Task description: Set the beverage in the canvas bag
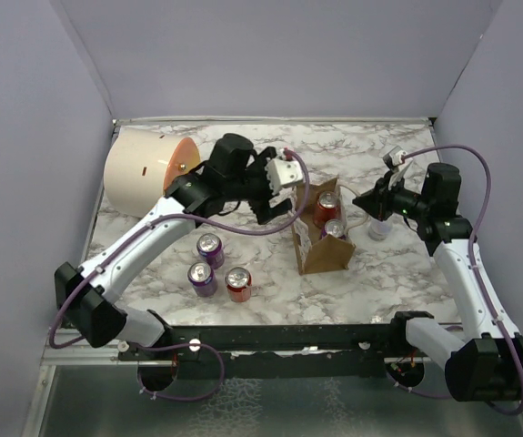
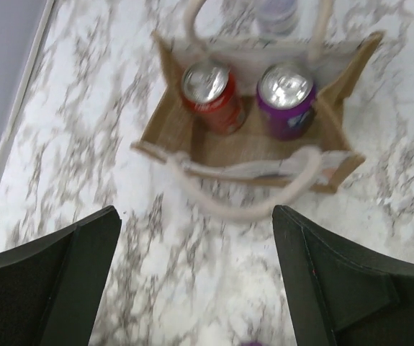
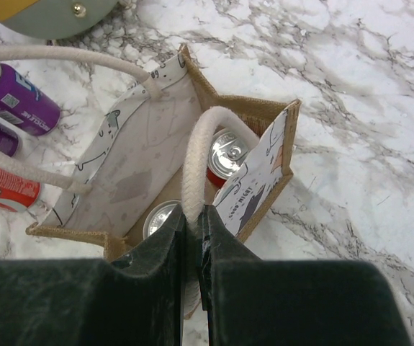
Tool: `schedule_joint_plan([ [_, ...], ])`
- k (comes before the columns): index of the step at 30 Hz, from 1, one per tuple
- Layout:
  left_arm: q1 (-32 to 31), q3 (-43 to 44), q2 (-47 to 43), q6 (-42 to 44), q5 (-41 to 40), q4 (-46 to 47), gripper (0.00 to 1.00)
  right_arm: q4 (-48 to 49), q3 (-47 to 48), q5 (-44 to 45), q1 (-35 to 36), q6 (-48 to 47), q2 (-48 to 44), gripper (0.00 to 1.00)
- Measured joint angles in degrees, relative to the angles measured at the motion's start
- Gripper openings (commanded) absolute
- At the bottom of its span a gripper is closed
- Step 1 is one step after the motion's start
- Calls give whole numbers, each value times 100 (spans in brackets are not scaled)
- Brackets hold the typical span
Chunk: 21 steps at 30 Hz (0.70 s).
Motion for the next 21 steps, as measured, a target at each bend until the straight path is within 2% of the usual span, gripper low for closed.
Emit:
schedule_joint_plan([
  [3,522,-380,-474,11,-109,-212,92,-94,-2,-50,0,-44,17,1],
  [5,813,-638,-734,15,-234,-372,98,-98,-2,-52,0,-61,9,1],
  [10,1202,-1517,-1368,15,-734,-909,99,-94,-28,-66,0,-61,-66,1],
  [21,1617,-1932,-1185,-146,-1134,-1860,99,-74,-133,-85,0,-59,-149,1],
])
